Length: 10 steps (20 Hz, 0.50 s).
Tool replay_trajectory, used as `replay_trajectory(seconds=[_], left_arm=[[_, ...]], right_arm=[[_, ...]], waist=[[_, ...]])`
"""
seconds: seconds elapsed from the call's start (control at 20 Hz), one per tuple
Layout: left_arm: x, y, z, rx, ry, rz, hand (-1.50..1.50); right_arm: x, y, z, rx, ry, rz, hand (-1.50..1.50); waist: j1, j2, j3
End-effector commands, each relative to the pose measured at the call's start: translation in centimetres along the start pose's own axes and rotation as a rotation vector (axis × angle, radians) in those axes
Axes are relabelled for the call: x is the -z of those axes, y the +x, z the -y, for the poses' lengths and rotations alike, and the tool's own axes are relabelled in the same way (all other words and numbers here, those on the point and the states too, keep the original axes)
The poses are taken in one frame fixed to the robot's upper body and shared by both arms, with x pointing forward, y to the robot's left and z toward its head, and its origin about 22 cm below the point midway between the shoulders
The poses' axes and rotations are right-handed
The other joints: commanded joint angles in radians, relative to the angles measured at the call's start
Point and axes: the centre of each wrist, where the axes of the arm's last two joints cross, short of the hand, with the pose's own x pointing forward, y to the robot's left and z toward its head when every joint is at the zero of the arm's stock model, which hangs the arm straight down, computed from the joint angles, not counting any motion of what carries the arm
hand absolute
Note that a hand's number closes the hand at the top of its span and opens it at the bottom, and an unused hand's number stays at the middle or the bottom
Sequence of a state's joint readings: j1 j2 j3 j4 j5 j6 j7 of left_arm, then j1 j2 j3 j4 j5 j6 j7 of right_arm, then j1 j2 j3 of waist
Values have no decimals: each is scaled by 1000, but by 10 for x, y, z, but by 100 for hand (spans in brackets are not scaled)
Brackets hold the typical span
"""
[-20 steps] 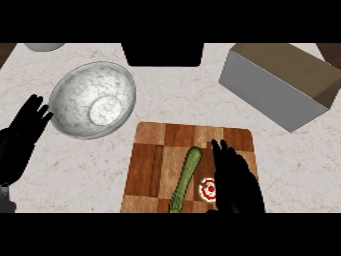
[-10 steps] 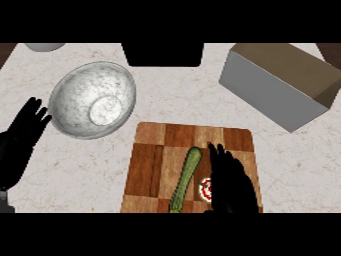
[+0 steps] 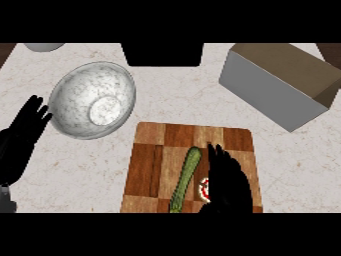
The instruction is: Pick the cupcake from the cutting board and place it in the cardboard box
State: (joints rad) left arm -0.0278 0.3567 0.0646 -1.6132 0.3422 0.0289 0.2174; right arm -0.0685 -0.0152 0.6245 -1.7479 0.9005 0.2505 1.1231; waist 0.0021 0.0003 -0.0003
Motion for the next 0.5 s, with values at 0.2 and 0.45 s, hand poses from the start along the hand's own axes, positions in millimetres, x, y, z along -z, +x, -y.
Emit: replay_trajectory(seconds=[0.2, 0.45], left_arm=[[-18, 11, 5, 0, 0, 5, 0], [-15, 9, -14, 0, 5, 8, 0]], right_arm=[[5, 8, -17, -25, 15, -145, -150], [25, -1, 8, -22, -29, -122, 150]], waist=[[6, -2, 1], [1, -1, 0]])
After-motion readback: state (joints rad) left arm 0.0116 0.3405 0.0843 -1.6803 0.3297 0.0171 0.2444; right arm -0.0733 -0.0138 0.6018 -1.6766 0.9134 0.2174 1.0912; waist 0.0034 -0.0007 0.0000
